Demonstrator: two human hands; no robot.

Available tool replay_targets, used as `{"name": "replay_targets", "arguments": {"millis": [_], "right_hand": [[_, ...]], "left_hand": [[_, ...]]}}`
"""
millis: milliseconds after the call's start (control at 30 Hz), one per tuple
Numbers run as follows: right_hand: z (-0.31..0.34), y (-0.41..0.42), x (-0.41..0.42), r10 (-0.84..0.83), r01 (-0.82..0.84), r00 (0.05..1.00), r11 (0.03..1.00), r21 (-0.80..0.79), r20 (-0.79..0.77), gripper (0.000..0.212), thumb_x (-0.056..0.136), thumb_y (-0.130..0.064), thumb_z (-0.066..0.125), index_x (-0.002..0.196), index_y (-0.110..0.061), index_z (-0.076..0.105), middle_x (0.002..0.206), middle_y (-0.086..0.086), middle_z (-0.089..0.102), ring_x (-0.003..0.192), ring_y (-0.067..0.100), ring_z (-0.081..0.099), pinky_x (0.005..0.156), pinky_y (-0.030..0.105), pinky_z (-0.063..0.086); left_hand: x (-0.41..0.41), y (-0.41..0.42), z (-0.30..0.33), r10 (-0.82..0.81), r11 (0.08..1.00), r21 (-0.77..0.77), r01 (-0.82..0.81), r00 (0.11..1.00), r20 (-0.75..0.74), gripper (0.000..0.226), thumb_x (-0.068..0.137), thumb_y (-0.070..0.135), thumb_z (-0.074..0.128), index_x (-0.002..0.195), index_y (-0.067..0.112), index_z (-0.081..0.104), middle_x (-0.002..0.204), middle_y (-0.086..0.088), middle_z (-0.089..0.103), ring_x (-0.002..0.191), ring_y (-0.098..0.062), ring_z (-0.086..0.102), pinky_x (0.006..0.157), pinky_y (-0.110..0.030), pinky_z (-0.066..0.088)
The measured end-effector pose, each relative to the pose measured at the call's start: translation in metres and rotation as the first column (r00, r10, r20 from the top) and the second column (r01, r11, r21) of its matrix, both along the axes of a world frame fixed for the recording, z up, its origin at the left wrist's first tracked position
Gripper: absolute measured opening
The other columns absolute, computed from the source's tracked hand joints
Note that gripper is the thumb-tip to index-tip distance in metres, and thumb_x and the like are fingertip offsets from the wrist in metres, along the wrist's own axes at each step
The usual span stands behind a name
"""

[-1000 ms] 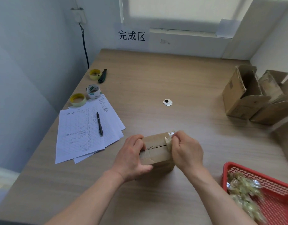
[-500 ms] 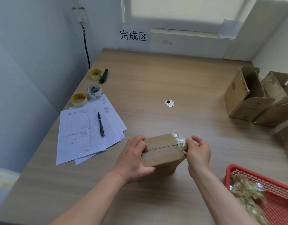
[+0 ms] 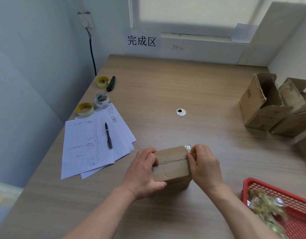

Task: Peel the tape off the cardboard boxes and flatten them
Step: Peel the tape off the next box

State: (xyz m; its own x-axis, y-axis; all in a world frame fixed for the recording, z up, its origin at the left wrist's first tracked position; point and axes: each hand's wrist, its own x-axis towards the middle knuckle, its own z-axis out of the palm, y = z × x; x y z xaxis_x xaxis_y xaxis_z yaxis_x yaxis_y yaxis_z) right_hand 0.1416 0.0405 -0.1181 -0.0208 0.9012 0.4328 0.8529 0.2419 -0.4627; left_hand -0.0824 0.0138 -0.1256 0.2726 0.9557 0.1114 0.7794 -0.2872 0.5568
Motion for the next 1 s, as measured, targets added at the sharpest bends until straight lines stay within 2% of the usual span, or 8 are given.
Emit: {"name": "replay_targets", "arguments": {"millis": [100,200,267,367,567,733,867,1000], "right_hand": [[-0.001,0.006,0.007,-0.055,0.03,0.974,0.993,-0.113,-0.221,0.013,0.087,-0.008,0.071,0.085,-0.013,0.059,0.072,-0.007,0.057,0.063,0.017,0.052,0.058,0.023,0.037],[-0.01,0.012,0.006,-0.398,0.03,0.546,0.889,-0.458,-0.737,0.014,0.091,-0.009,0.07,0.101,-0.005,0.062,0.064,-0.003,0.055,0.053,0.01,0.051,0.049,0.018,0.041],[-0.017,0.013,0.007,-0.519,-0.071,0.242,0.833,-0.549,-0.82,0.017,0.092,-0.004,0.067,0.105,0.003,0.059,0.058,0.0,0.05,0.042,0.006,0.044,0.04,0.02,0.037],[-0.02,0.01,0.005,-0.583,-0.176,0.109,0.786,-0.593,-0.805,0.014,0.094,-0.008,0.065,0.105,0.0,0.062,0.054,0.0,0.05,0.04,0.006,0.04,0.038,0.02,0.035],[-0.014,-0.005,0.006,-0.552,0.005,0.157,0.829,-0.559,-0.819,0.033,0.098,-0.043,0.057,0.122,-0.021,0.055,0.105,-0.001,0.065,0.087,0.015,0.071,0.059,0.03,0.058],[-0.009,-0.02,0.002,-0.45,0.169,0.792,0.811,-0.561,-0.412,0.042,0.082,-0.063,0.065,0.079,-0.021,0.069,0.074,-0.009,0.069,0.076,0.012,0.066,0.064,0.033,0.051],[-0.007,-0.015,-0.001,-0.293,0.228,0.948,0.898,-0.376,-0.126,0.041,0.093,-0.045,0.06,0.069,-0.013,0.051,0.067,0.0,0.058,0.067,0.026,0.053,0.059,0.036,0.033],[-0.011,-0.016,0.002,-0.099,0.095,0.995,0.989,-0.116,-0.032,0.031,0.097,-0.011,0.059,0.069,-0.006,0.049,0.066,0.012,0.052,0.06,0.036,0.048,0.055,0.039,0.036]], "left_hand": [[-0.002,0.0,0.0,0.009,1.0,-0.007,-0.009,1.0,0.013,0.057,0.057,0.05,0.078,0.094,0.029,0.041,0.138,0.008,0.041,0.124,-0.008,0.032,0.094,-0.011,0.024],[-0.003,0.001,0.0,0.008,1.0,-0.011,-0.008,1.0,0.011,0.057,0.056,0.051,0.078,0.094,0.028,0.042,0.137,0.008,0.041,0.121,-0.007,0.032,0.093,-0.013,0.025],[-0.003,0.002,0.0,-0.002,1.0,-0.013,0.002,1.0,0.006,0.057,0.057,0.053,0.077,0.094,0.028,0.043,0.136,0.009,0.041,0.121,-0.009,0.033,0.094,-0.017,0.029],[-0.004,0.004,0.001,-0.01,1.0,-0.022,0.009,1.0,-0.02,0.057,0.057,0.056,0.076,0.095,0.028,0.043,0.136,0.011,0.04,0.12,-0.009,0.034,0.096,-0.02,0.032],[-0.004,0.006,0.0,0.022,0.999,-0.026,-0.023,0.999,-0.04,0.058,0.058,0.057,0.078,0.095,0.028,0.043,0.135,0.012,0.039,0.119,-0.009,0.034,0.095,-0.019,0.031],[0.005,0.006,0.0,0.064,0.998,0.001,-0.064,0.998,-0.016,0.058,0.058,0.049,0.082,0.094,0.023,0.045,0.133,0.008,0.042,0.113,-0.012,0.034,0.088,-0.016,0.027],[0.006,0.006,0.002,0.066,0.998,-0.007,-0.066,0.998,-0.018,0.058,0.058,0.047,0.083,0.094,0.023,0.045,0.134,0.007,0.043,0.115,-0.014,0.035,0.09,-0.019,0.029],[0.005,0.006,0.002,0.067,0.997,-0.022,-0.068,0.997,-0.022,0.058,0.058,0.049,0.083,0.094,0.024,0.045,0.133,0.009,0.042,0.115,-0.011,0.034,0.089,-0.019,0.03]]}}
